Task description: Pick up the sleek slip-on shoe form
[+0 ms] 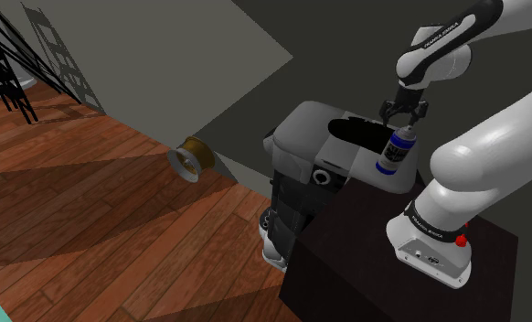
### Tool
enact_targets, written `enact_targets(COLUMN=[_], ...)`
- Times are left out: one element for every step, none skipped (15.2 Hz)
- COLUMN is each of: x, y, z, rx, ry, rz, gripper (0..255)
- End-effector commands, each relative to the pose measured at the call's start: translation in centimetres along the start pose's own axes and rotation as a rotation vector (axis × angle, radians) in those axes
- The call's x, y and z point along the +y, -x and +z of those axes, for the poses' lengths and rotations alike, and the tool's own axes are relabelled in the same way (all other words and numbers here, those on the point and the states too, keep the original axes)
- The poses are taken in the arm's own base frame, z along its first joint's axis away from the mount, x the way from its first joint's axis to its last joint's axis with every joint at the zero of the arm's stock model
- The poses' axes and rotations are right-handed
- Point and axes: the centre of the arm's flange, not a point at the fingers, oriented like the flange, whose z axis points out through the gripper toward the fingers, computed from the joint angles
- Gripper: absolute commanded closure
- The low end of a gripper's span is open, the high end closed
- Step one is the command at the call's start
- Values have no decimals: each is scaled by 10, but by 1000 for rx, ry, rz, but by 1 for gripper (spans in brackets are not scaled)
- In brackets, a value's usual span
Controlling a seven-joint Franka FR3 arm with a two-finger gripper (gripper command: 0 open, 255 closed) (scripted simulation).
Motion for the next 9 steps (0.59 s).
enact_targets(x=[0,-1,-1,-2,-3,-3,-3,-3,-3], y=[0,0,0,0,-1,-1,-1,-1,-1], z=[9,15,20,25,33,33,33,33,33], rx=[0,0,0,0,0,0,0,0,0], ry=[0,0,0,0,0,0,0,0,0], rz=[5,5,5,5,5,5,5,5,5], gripper=[0,0,0,0,0,0,0,255,255])
